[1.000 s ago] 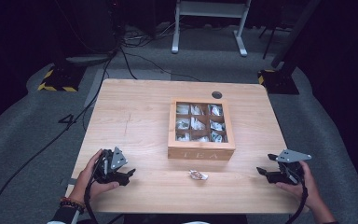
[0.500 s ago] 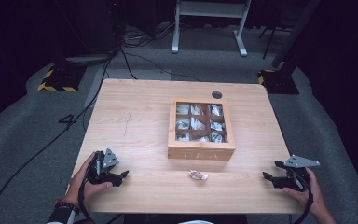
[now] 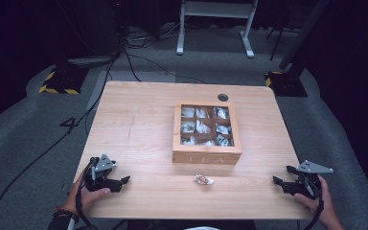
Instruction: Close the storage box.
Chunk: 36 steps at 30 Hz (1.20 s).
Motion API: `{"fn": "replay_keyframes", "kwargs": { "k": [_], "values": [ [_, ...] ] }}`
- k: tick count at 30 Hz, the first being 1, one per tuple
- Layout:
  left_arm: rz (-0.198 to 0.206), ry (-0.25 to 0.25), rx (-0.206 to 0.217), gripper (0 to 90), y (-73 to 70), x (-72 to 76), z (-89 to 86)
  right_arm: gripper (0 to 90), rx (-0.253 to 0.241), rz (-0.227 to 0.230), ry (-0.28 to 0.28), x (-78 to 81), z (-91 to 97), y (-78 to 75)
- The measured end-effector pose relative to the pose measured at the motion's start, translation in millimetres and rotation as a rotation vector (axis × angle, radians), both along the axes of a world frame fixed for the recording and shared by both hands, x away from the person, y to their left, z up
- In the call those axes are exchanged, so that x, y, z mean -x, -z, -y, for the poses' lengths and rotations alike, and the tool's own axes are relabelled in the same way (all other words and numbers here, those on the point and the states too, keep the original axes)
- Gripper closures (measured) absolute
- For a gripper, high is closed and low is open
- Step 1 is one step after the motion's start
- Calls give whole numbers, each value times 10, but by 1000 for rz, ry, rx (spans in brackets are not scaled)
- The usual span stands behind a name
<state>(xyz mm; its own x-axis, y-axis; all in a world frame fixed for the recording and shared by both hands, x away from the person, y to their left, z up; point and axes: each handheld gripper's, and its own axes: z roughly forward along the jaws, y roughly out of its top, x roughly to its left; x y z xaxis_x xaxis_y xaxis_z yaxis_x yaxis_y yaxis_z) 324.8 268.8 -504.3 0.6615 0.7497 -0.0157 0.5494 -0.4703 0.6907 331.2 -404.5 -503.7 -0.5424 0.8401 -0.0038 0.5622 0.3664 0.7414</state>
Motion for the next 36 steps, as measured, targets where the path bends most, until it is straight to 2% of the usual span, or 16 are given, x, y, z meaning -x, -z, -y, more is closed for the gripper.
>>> {"fn": "replay_keyframes", "kwargs": {
  "k": [36],
  "values": [
    [1,-12,-3,163,-1,-1,-1,194,-1,-2,11,-4,-6,1]
  ]
}}
